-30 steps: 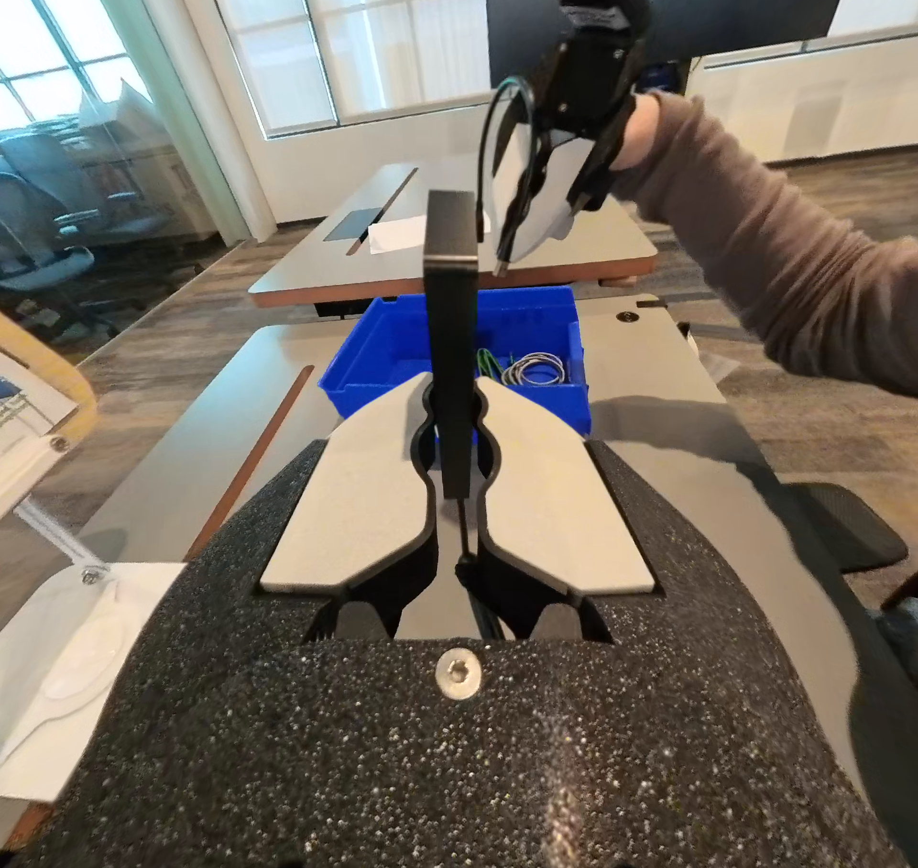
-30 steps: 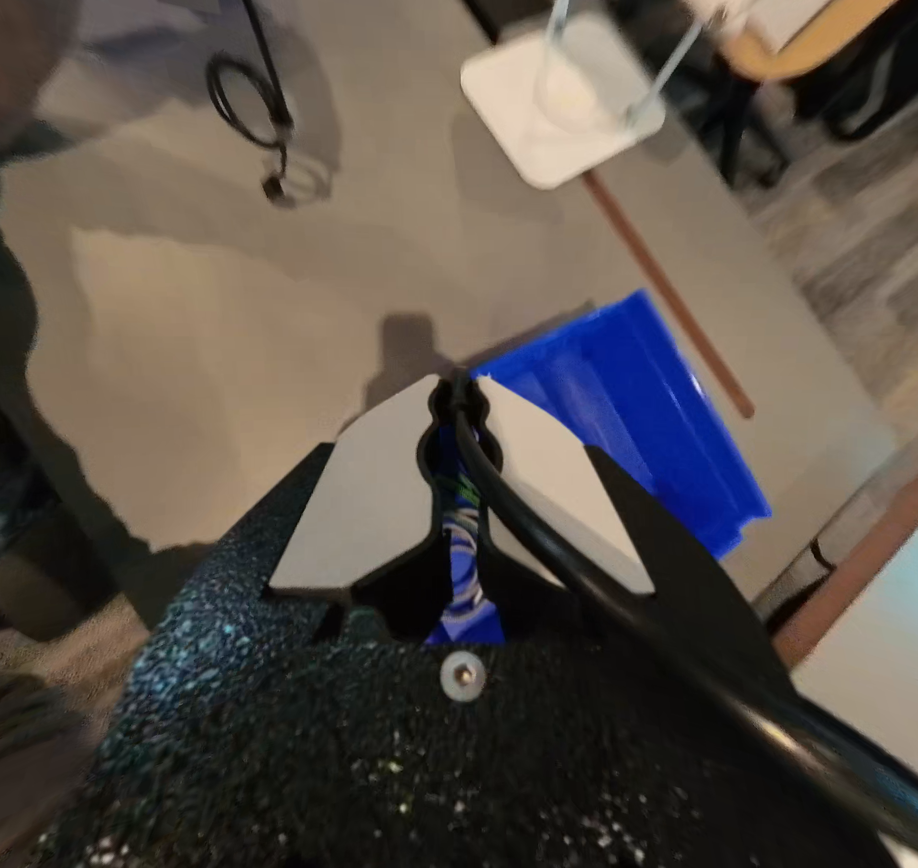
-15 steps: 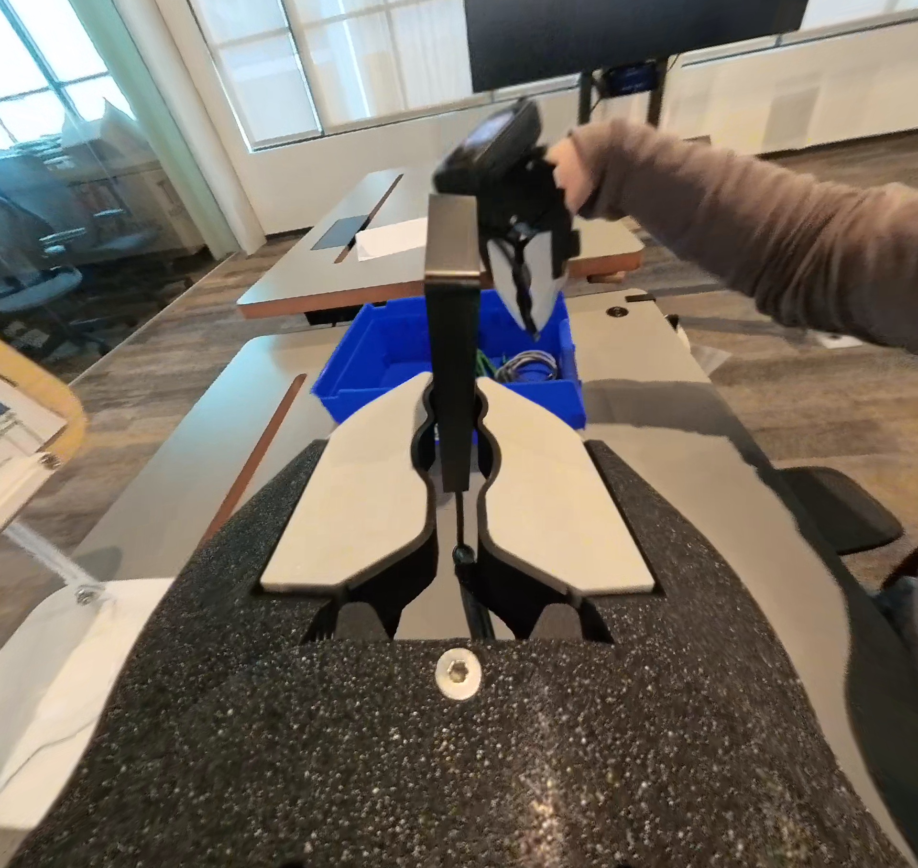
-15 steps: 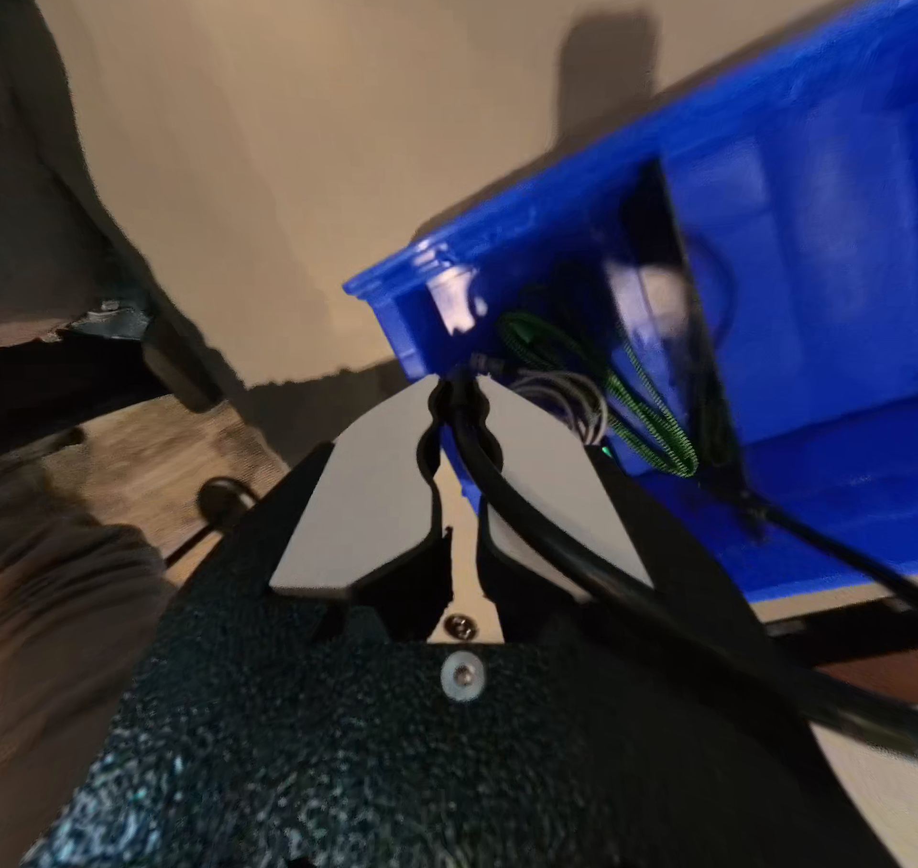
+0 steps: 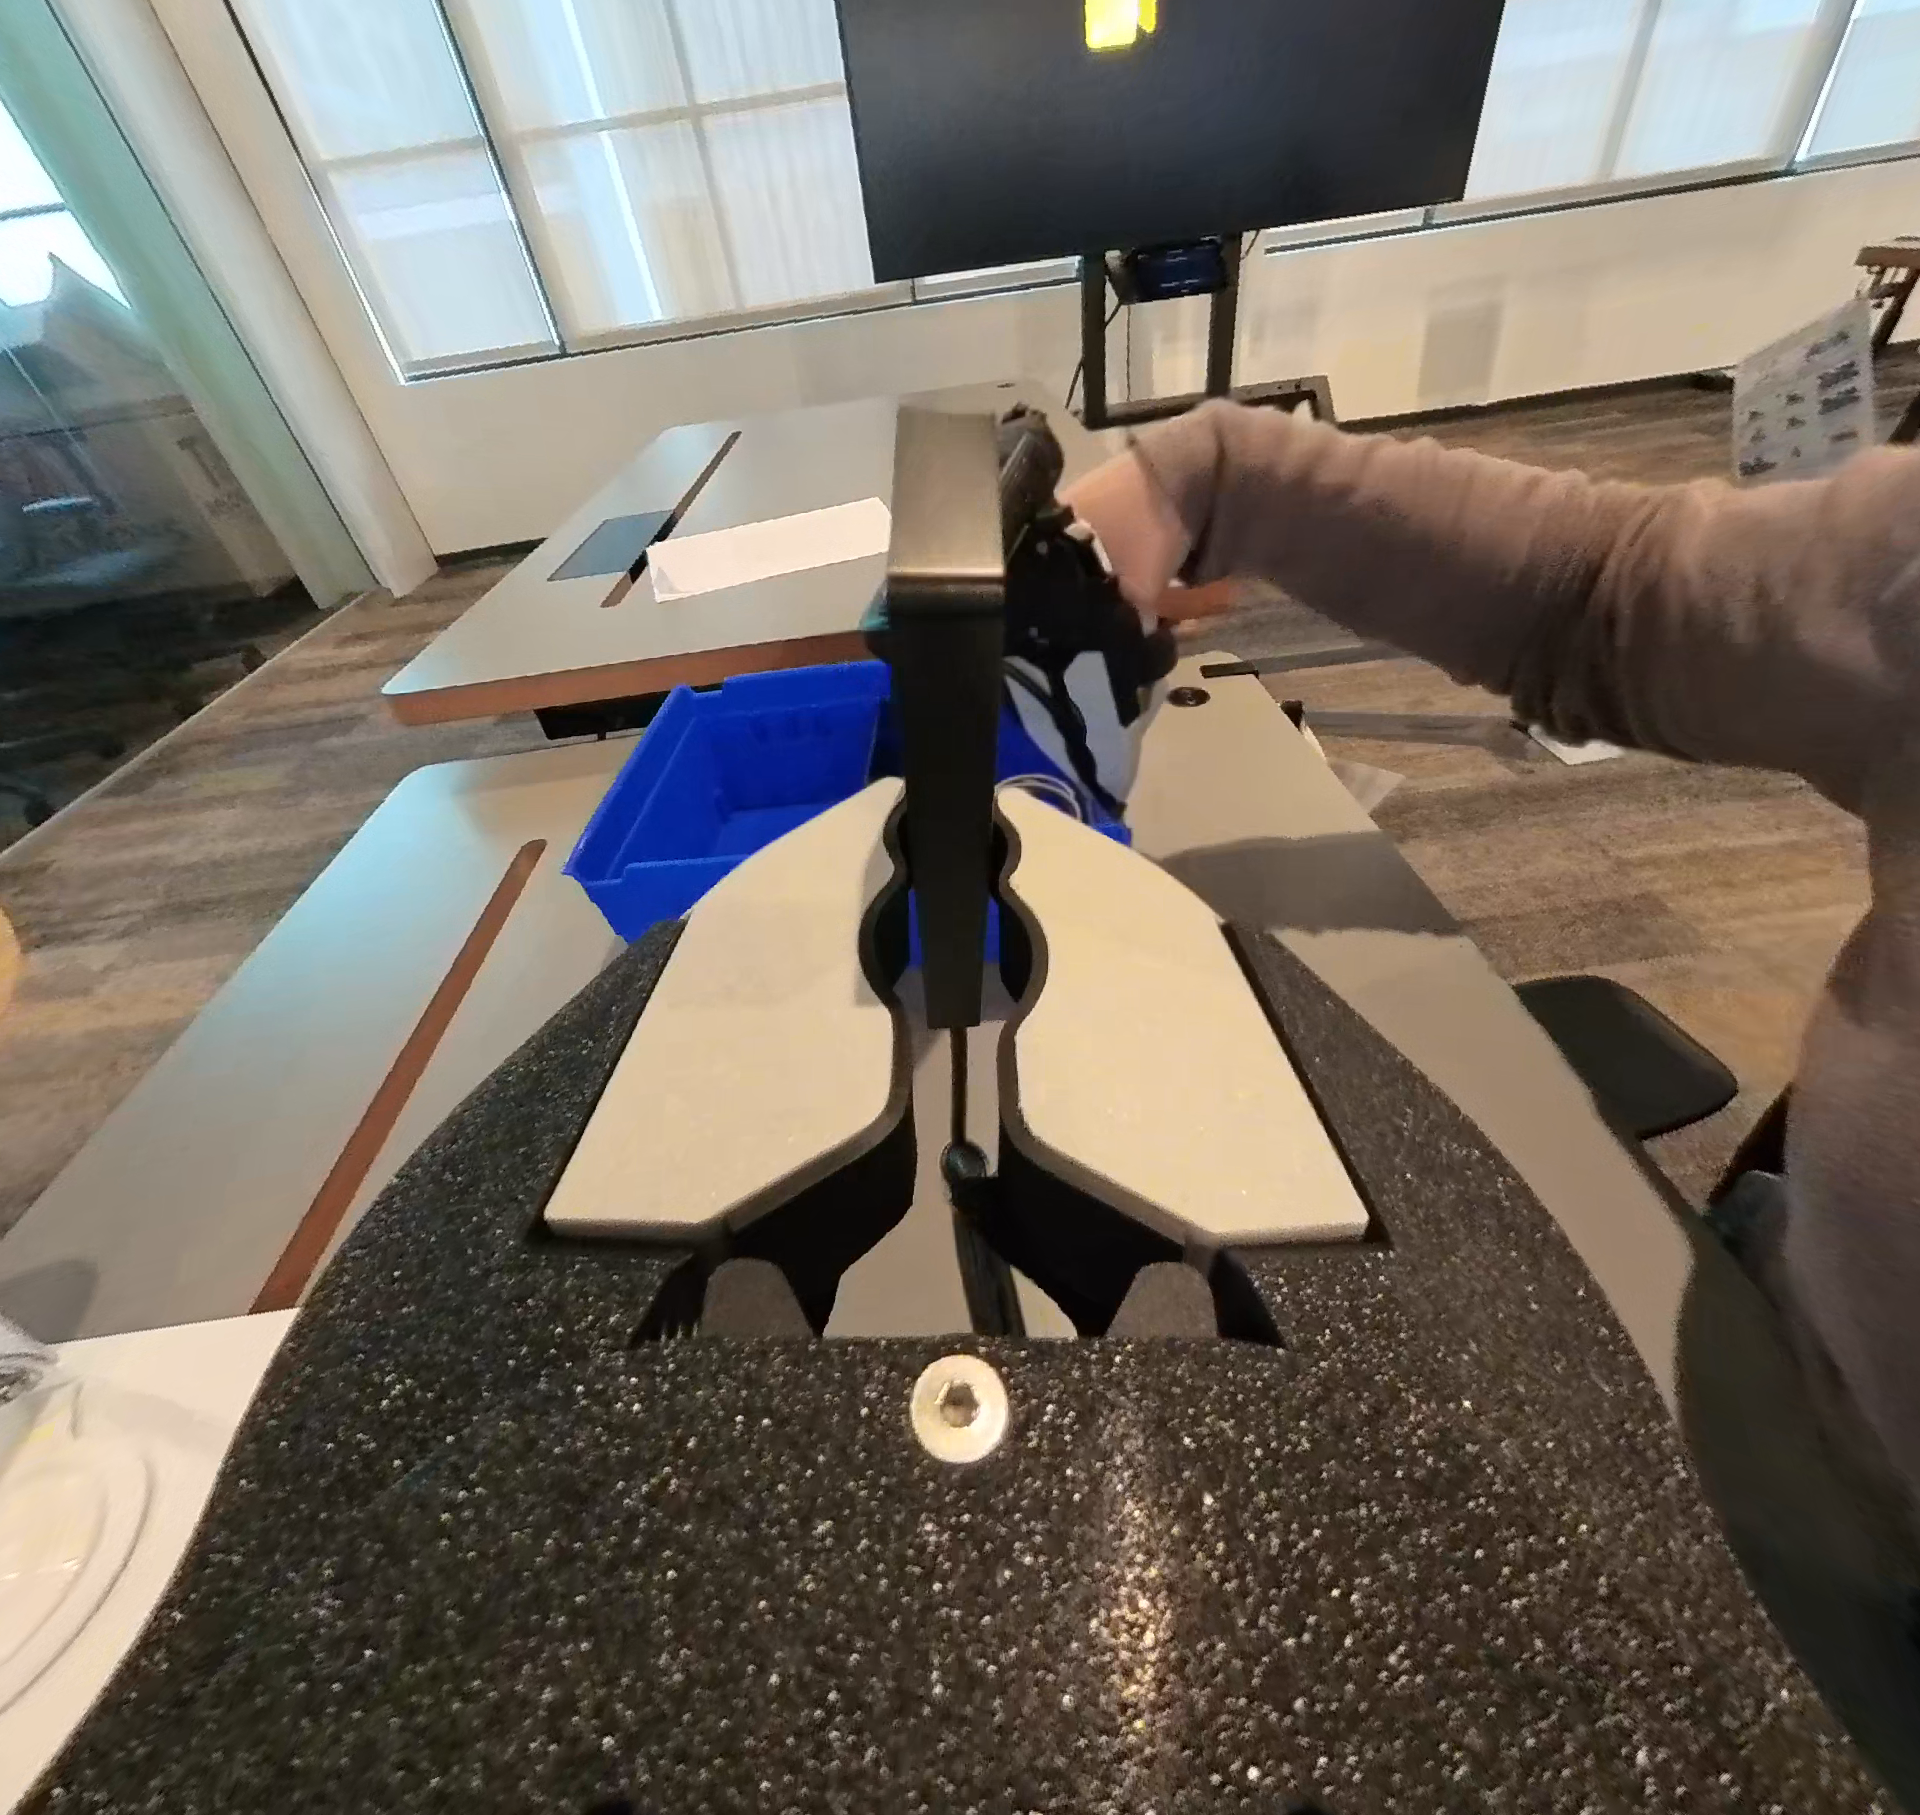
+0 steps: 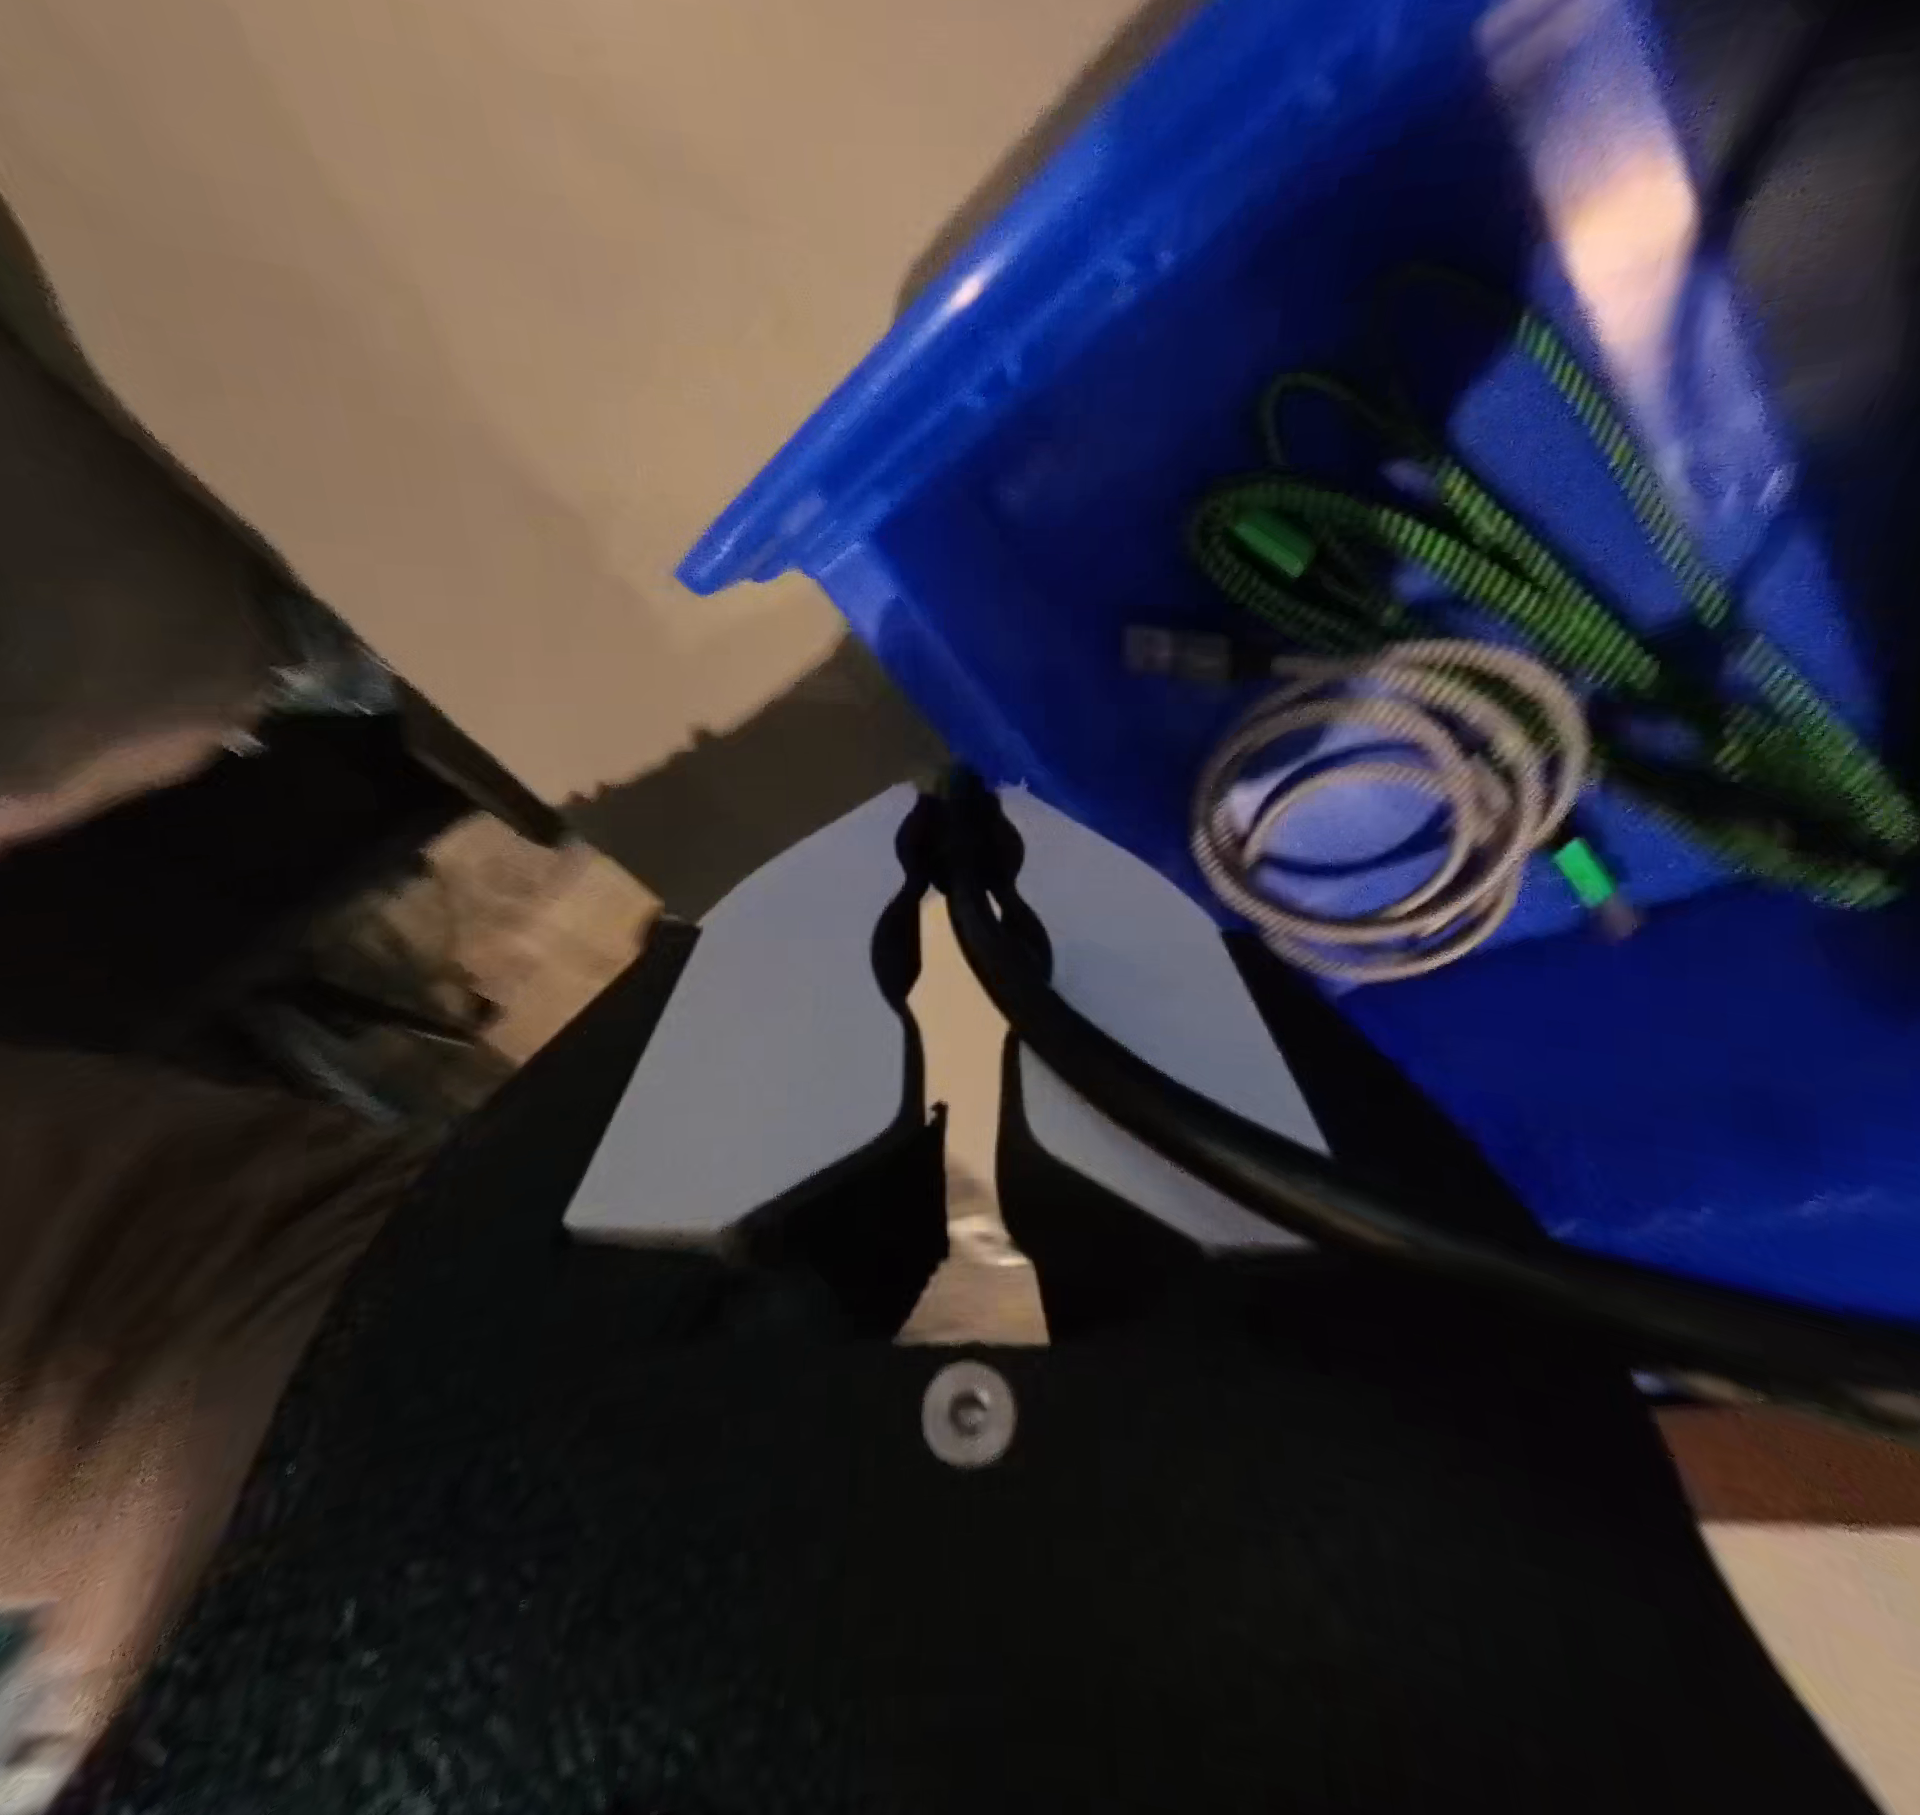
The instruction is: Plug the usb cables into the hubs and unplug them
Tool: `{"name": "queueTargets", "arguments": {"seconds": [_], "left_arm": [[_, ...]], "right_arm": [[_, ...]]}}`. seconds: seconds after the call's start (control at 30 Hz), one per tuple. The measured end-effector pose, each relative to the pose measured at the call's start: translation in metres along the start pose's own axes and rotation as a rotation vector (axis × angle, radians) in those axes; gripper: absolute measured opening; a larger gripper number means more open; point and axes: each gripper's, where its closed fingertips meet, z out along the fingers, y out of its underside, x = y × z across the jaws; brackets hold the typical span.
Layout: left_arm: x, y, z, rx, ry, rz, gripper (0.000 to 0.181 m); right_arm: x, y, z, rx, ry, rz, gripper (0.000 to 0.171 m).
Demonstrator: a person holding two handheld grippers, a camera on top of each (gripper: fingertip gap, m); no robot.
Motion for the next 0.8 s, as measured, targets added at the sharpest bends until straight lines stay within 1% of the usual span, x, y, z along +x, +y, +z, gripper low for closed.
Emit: {"name": "queueTargets", "arguments": {"seconds": [0.07, 0.13, 0.23, 0.3, 0.43, 0.5, 0.6, 0.7, 0.8], "left_arm": [[0.0, -0.001, -0.003, 0.008, 0.0, 0.003, 0.012], [0.0, -0.002, -0.007, 0.009, -0.001, 0.006, 0.012], [0.0, -0.005, -0.011, 0.028, -0.003, 0.005, 0.012], [0.001, -0.007, -0.012, 0.047, 0.012, -0.001, 0.012], [-0.002, -0.007, -0.011, 0.07, 0.014, -0.005, 0.012], [-0.011, -0.011, -0.013, 0.12, -0.013, -0.053, 0.012], [-0.015, -0.015, -0.018, 0.207, 0.035, -0.121, 0.012], [-0.024, -0.006, -0.02, 0.171, 0.001, -0.118, 0.012], [-0.025, -0.003, -0.022, 0.159, -0.002, -0.112, 0.012]], "right_arm": [[-0.01, 0.005, -0.009, 0.021, -0.003, 0.199, 0.009], [-0.024, 0.008, -0.017, 0.081, -0.015, 0.301, 0.008], [-0.045, 0.015, -0.028, 0.156, -0.032, 0.325, 0.008], [-0.044, 0.017, -0.036, 0.209, -0.009, 0.327, 0.008], [-0.033, 0.017, -0.034, 0.225, -0.063, 0.346, 0.008], [-0.023, 0.015, -0.032, 0.231, -0.091, 0.367, 0.008], [-0.009, 0.009, -0.032, 0.257, -0.149, 0.41, 0.008], [0.003, 0.005, -0.028, 0.251, -0.182, 0.43, 0.008], [0.01, -0.006, -0.028, 0.289, -0.233, 0.427, 0.008]]}}
